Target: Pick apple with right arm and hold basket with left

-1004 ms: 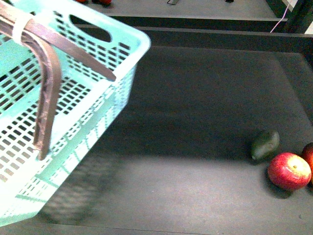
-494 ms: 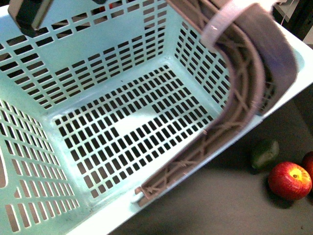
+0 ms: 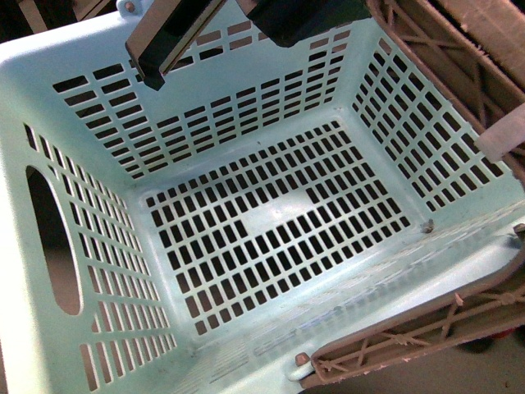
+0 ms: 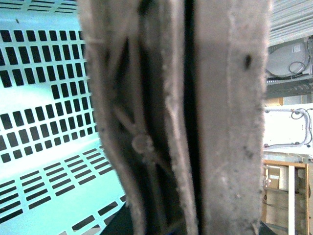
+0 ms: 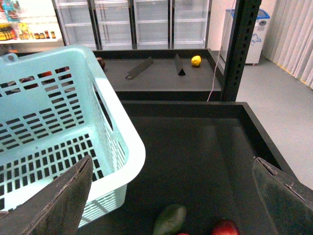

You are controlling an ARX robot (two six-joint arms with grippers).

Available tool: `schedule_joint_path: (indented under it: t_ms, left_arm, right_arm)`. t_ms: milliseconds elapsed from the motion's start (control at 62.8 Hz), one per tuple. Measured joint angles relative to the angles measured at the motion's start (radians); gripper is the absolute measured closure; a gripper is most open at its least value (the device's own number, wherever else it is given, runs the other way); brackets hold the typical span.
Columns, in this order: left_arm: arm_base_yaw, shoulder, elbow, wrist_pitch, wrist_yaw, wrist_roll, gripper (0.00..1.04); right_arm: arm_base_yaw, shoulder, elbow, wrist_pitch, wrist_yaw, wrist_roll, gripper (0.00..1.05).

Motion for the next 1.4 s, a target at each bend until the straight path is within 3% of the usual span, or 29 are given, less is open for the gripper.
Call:
schedule_joint_path:
  t_ms: [96, 127, 175, 207, 319, 542, 749, 844, 972, 1402]
  left_arm:
    - [0.003, 0.000, 0.000, 0.000, -0.008, 0.003, 0.90]
    - [0.003, 0.000, 0.000, 0.000, -0.008, 0.003, 0.90]
    - [0.003, 0.000, 0.000, 0.000, -0.007, 0.006, 0.90]
    - [0.003, 0.000, 0.000, 0.000, -0.006, 0.005, 0.90]
    - [0.001, 0.000, 0.002, 0.000, -0.003, 0.008, 0.90]
    - [0.001, 0.000, 0.002, 0.000, -0.003, 0.008, 0.90]
    - [0.003, 0.000, 0.002, 0.000, -0.007, 0.008, 0.90]
    - [0.002, 0.000, 0.002, 0.000, -0.003, 0.007, 0.90]
    - [0.002, 0.000, 0.002, 0.000, -0.003, 0.007, 0.90]
    - [0.003, 0.000, 0.002, 0.000, -0.005, 0.007, 0.90]
  right_arm:
    - [0.000, 0.000, 0.000, 0.000, 0.000, 0.000, 0.09]
    - [0.011, 0.021, 0.012, -0.040, 0.043, 0.018, 0.09]
    - [0.057, 0.126, 0.091, -0.230, 0.201, 0.111, 0.09]
    - [0.058, 0.194, 0.124, -0.314, 0.249, 0.170, 0.09]
    - [0.019, 0.325, 0.143, -0.372, 0.242, 0.236, 0.09]
    - [-0.167, 0.614, 0.149, -0.114, 0.078, 0.177, 0.09]
    - [-0.264, 1.099, 0.174, 0.278, 0.010, 0.014, 0.09]
    - [-0.276, 1.365, 0.210, 0.457, -0.008, -0.043, 0.09]
    - [-0.264, 1.613, 0.259, 0.581, -0.019, -0.082, 0.09]
    - [-0.207, 2.083, 0.414, 0.699, -0.015, -0.179, 0.09]
